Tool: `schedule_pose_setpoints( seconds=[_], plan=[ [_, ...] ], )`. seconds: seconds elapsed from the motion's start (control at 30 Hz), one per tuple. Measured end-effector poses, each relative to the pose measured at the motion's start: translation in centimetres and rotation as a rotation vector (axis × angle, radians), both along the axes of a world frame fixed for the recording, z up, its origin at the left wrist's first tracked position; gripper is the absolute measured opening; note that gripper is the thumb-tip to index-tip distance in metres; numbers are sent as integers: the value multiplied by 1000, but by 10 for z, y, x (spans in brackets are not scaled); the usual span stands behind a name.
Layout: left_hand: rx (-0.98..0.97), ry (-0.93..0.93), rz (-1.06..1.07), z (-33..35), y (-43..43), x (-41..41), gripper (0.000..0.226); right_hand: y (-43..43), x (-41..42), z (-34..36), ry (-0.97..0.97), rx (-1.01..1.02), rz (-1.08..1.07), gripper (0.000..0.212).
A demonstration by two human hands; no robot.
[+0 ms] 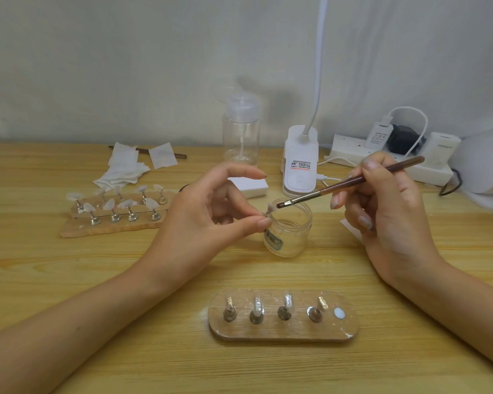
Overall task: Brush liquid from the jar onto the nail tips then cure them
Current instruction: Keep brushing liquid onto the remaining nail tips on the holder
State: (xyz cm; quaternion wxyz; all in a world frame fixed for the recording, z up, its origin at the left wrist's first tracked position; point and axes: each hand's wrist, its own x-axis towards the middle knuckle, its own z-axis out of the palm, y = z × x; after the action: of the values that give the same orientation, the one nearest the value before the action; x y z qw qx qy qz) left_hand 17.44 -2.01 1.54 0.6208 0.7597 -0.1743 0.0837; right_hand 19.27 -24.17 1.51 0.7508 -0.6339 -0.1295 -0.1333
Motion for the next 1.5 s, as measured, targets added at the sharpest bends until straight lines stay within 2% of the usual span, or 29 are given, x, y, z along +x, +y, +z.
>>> schedule_pose_setpoints(
  seconds=[0.2, 0.33, 0.47, 0.63, 0.8, 0.93, 1.1, 1.23, 1.37, 1.5],
  plan=[
    [-11, 2, -9, 0, 0, 0, 50, 1, 2, -1, 56, -23, -19, 27],
    [-2, -14, -14, -1, 1, 1, 49, 1, 1, 0, -6, -19, 24, 27],
    [-4, -25, -17, -3, 1, 2, 49, 1, 2, -1, 66, -32, -23, 27],
    [20, -54, -19, -5, 3, 3, 47, 1, 0, 0, -3, -13, 20, 26],
    [38, -77, -23, -7, 4, 4, 46, 1, 2, 0, 85, -18, -32, 26],
    [41, -99, -27, -8, 4, 5, 45, 1, 1, 1, 8, -19, 17, 27],
    [43, -112, -36, -9, 5, 6, 46, 0, 3, 0, 76, -20, -34, 26],
    [60, -144, -40, -9, 5, 6, 45, 2, 1, 1, 11, -10, 24, 27],
    [73, -165, -44, -9, 5, 6, 43, 1, 2, 0, 81, -26, -24, 25],
    [75, -179, -43, -8, 5, 4, 42, 2, 1, 2, 25, 4, 24, 24]
  ],
)
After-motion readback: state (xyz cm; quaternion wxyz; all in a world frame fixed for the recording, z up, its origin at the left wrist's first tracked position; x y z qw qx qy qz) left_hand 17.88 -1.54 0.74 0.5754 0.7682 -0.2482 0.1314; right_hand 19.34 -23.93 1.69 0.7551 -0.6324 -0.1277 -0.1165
